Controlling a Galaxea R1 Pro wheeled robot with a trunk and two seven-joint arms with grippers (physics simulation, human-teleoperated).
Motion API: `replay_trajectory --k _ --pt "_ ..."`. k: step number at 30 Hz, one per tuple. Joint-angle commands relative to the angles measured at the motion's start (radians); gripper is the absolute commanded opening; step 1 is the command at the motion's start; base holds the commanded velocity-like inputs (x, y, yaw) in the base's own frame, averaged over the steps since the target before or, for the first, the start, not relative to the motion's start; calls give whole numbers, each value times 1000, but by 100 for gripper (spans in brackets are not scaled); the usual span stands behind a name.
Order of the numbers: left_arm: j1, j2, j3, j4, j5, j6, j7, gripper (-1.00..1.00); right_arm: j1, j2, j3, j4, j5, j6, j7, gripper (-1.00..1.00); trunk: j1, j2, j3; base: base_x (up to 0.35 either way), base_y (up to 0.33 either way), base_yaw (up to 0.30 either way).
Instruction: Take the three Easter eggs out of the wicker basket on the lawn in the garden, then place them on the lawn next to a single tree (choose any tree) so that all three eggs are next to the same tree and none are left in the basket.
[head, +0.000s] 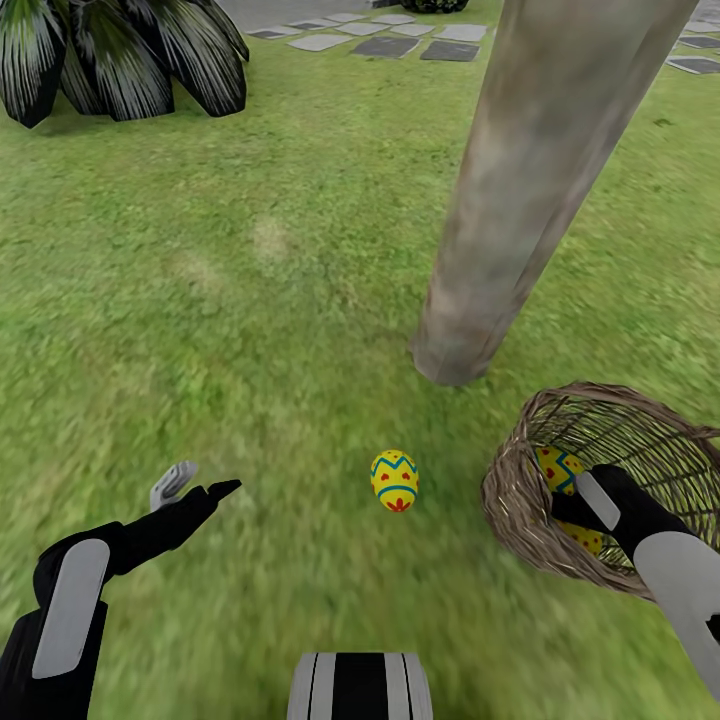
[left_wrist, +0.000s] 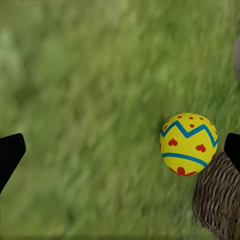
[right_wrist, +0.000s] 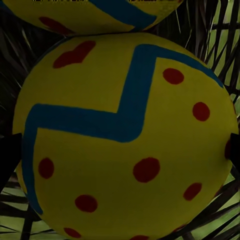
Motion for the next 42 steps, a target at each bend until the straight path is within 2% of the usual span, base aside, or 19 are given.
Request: replay_trajectory --k 1,11,42 --pt "0 1 1 -1 10 4 9 100 1 -1 5 10 -58 -5 -5 -100 0 0 -1 0 0 0" --pt "0 1 1 -1 10 4 9 100 1 -1 6 10 -57 -5 -5 -100 0 0 -1 0 0 0" --pt "0 1 2 -1 10 4 9 100 1 -1 8 10 -56 -6 -5 -100 -14 7 119 0 0 0"
